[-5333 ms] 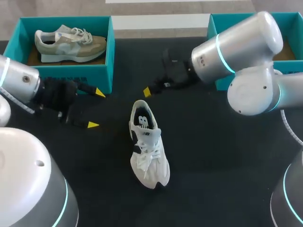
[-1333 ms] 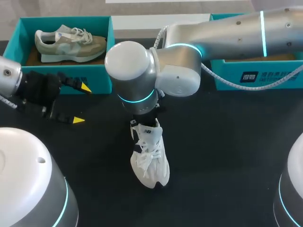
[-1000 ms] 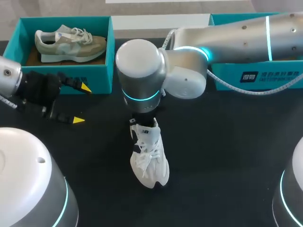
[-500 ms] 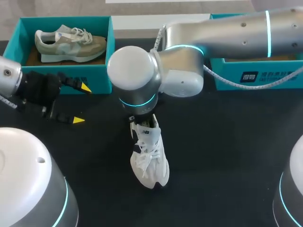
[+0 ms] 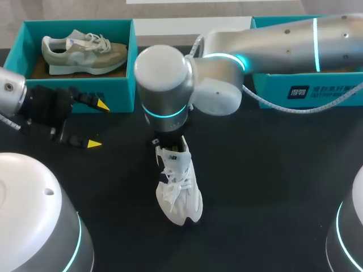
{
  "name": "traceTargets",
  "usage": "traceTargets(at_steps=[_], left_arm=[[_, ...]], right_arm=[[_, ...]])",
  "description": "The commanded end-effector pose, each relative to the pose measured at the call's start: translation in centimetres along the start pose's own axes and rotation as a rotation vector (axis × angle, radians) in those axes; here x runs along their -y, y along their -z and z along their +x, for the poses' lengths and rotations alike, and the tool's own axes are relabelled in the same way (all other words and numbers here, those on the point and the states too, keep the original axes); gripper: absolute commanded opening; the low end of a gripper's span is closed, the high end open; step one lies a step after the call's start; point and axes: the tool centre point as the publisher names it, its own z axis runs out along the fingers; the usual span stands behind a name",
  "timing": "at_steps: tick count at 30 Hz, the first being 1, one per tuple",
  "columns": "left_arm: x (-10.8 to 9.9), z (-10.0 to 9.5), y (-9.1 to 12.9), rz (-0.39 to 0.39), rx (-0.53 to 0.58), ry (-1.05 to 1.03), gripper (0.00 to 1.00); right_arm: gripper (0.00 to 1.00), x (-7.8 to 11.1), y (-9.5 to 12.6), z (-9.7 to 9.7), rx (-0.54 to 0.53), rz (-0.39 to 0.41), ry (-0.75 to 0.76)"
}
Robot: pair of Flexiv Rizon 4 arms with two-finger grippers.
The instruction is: Take the shoe out of the shoebox, open the shoe tongue, remove and reinsert the insole, then place the shoe into the shoebox
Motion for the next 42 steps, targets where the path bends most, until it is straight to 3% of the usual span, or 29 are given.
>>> traceTargets(at_steps=[1,5,12,14,25,34,41,42], left_arm=[[0.0,0.0,0.0,-0.003,-0.002,0.0,1.0],[0.0,0.0,0.0,-0.003,-0.002,0.0,1.0],[0.0,0.0,0.0,-0.003,-0.002,0.0,1.0],[0.0,0.0,0.0,-0.003,-0.002,0.0,1.0],[0.0,0.0,0.0,-0.003,-0.002,0.0,1.0],[0.0,0.0,0.0,-0.003,-0.002,0.0,1.0],[0.0,0.0,0.0,-0.003,-0.002,0.0,1.0],[0.0,0.0,0.0,-0.003,-0.002,0.0,1.0]], right_arm=[[0.0,-0.3,-2.4,1.3,-0.137,0.056,-0.02],[0.0,0.3,-0.8,1.6,-0.213,0.138,-0.109],[0.0,1.4,3.5,0.7,-0.128,0.259,-0.208],[0.0,1.3,5.7,1.0,-0.108,0.22,-0.219],[0.0,1.3,5.7,1.0,-0.108,0.22,-0.219],[0.0,3.9,7.8,0.1,0.001,0.373,-0.372],[0.0,5.5,7.9,1.5,-0.008,0.437,-0.397],[0.28,5.6,7.8,1.7,-0.008,0.44,-0.393]])
